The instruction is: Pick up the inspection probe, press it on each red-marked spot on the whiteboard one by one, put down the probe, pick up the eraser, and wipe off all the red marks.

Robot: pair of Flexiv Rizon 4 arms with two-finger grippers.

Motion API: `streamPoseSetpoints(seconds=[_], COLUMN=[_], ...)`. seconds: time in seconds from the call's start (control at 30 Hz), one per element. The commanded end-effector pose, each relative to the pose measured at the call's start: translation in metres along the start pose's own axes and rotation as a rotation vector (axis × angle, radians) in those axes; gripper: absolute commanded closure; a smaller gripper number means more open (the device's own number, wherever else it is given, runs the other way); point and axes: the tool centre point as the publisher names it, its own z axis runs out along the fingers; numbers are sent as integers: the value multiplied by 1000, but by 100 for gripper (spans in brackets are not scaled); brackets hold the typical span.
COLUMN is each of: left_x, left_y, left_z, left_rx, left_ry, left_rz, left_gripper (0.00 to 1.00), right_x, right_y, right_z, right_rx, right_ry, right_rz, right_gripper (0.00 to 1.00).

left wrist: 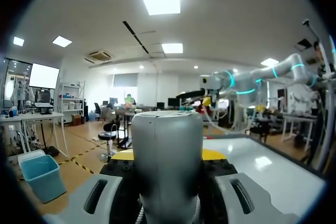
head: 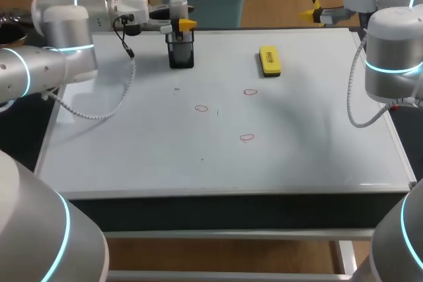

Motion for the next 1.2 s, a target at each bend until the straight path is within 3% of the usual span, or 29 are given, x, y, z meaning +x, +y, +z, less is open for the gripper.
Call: streamPoseSetpoints(seconds=[0.03, 0.93, 1.2], left_x=[7, 27, 35], left_y=[-13, -87, -108], left_z=[1, -14, -29], left_rx=[-18, 2, 72], left_ry=[-20, -56, -101], left_rz=[3, 58, 71], left_gripper=[100, 100, 100], right_x=[-1, -1, -1], right_y=[0, 0, 0], right_z=[0, 0, 0], right_rx=[1, 1, 1], right_ry=[1, 1, 1], right_rz=[0, 0, 0], right_gripper=[0, 0, 0])
